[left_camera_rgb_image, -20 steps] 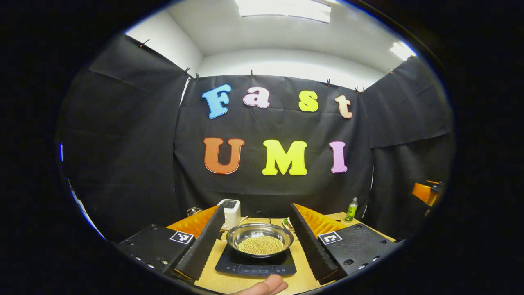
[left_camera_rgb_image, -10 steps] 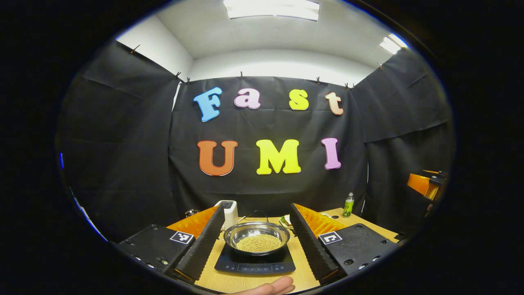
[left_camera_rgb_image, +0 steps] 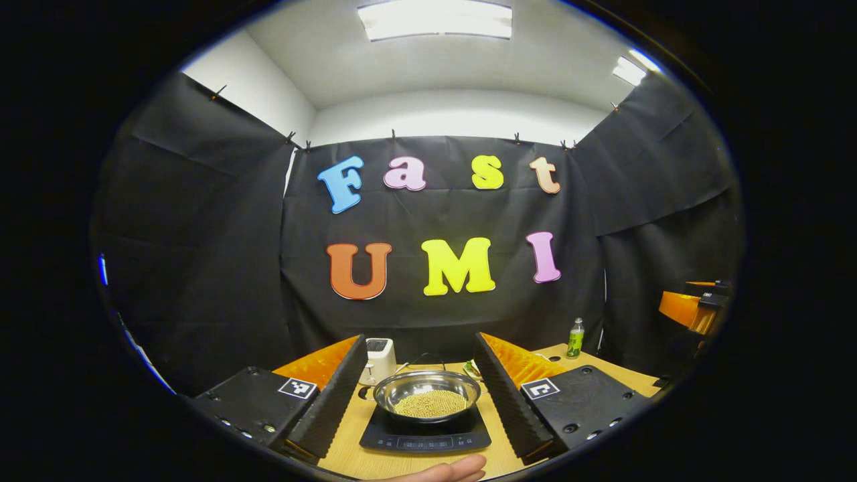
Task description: First push the handle of the pot to place it horizontally, then grasp the pot with both hands and set it on the induction cooktop.
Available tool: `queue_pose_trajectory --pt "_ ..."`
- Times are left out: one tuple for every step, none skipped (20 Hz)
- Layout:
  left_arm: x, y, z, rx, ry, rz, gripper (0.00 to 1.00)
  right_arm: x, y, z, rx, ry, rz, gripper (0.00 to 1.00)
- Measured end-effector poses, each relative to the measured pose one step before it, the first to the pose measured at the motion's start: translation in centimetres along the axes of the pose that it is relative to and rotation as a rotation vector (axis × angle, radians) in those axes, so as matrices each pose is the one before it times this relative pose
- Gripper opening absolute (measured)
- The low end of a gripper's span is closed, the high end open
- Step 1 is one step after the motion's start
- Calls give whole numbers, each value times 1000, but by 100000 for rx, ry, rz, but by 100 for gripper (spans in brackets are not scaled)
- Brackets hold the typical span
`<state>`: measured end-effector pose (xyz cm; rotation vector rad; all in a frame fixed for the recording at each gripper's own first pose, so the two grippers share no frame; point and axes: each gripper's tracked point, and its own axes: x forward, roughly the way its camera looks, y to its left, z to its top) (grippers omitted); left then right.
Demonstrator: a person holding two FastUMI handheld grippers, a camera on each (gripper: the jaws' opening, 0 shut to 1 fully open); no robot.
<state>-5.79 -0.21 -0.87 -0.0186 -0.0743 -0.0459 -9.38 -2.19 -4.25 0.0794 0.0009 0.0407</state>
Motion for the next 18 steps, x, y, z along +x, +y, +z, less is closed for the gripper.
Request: queue_pose_trajectory --pt "-7 -41 -4 -3 79 -240 95 -54 32 59 89 -255 -3 99" --pt "50 44 -173 268 114 -124 95 27 24 42 188 -319 -107 99" --pt "81 77 -126 403 179 111 95 13 -162 -17 110 -73 -315 100" --pt "2 -38 -32 290 10 187 95 -94 -138 -175 158 145 -325 99" --pt "-58 -59 -5 244 -24 -130 95 -131 -72 35 187 93 -151 99" --pt "119 -53 -52 95 -17 0 95 30 10 -82 214 112 -109 99" --pt "-95 -30 -7 64 -74 -14 95 -36 -102 -59 288 154 -137 99" --pt "-54 -3 10 46 -219 98 95 -32 -112 -50 261 22 -43 99" --pt "-32 52 33 68 -53 45 95 -41 -62 25 183 187 38 99" --pt "-38 15 32 37 -115 75 95 80 32 -102 193 181 -1 99" --pt "114 7 -17 3 65 168 95 5 -66 -43 336 18 -101 99" --pt "-43 52 -12 -17 -84 121 95 -64 -107 -67 168 137 -98 99" --pt "-29 17 -60 -277 -114 71 95 17 -66 -66 185 133 -137 99" --pt "-162 -38 78 -227 85 -163 95 -10 -19 -23 207 -9 -25 99" --pt "-24 1 -98 -214 132 -133 95 8 -37 -33 256 36 -78 99" --pt "126 5 -15 -282 73 120 95 132 4 -1 345 -160 91 99" --pt "23 218 -158 -273 -31 269 95 -5 21 95 226 -219 182 99" --pt "5 124 34 -183 85 166 95 -135 -29 -122 -41 8 100 99"
